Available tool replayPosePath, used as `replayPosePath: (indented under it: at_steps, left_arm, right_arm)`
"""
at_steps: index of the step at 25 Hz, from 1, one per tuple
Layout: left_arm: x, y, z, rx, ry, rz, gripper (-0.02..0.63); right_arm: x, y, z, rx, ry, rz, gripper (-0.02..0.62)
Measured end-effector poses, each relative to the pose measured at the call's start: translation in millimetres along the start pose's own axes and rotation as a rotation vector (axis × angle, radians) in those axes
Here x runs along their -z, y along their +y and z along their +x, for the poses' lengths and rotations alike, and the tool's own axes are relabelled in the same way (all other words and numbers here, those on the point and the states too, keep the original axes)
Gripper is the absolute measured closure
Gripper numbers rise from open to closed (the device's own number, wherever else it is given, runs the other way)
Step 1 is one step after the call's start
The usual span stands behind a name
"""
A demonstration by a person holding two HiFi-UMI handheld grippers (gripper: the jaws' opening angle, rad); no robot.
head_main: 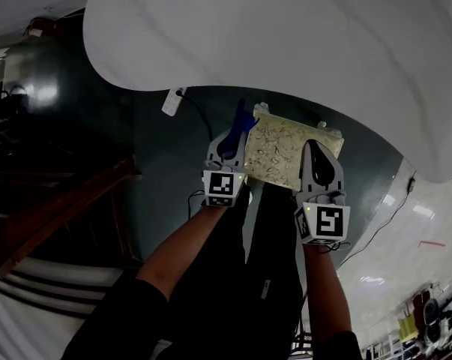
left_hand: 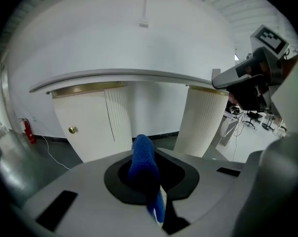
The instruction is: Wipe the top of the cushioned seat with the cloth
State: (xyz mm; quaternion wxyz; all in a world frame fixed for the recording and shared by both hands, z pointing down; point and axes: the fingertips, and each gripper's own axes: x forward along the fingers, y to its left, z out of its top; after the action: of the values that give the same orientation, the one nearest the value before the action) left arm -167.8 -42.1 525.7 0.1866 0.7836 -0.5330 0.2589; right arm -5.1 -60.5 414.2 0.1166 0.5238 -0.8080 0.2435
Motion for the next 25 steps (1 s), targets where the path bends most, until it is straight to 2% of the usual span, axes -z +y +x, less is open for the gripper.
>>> replayPosePath:
  at_steps: [5,9,12,15,19,22,25]
  left_arm:
    - [19,4,34,-0.022,0.013,0.041,0.566]
    - [43,4,52,-0.012,0.053,0.071,0.566]
    - [63,6,60,-0.002,0.083,0.089,0.566]
    - [74,4,66,0.023,0.074,0.076,0.566]
    - [95,-1,80,0.048,0.107,0.069,0.566]
    - [110,-10,92,0.086,0.126,0.086,0.566]
    - [123,-21,102,0.131,0.140,0.067,0.566]
  right_arm:
    - [20,-12,18,-0.034,0.029,-0.092,0.557]
    - [39,-20,26,-0.038,0.030,-0.124,0.557]
    - [51,-27,29,-0.027,0.043,-0.111,0.557]
    - [54,-36,29,-0.014,0.044,-0.091,0.557]
    - [64,-48,30,-0.007,0.057,-0.068,0.557]
    - [69,-55,27,0.005,0.052,-0.071,0.557]
    - [75,-59,25,0.003,0.056,-0.073,0.557]
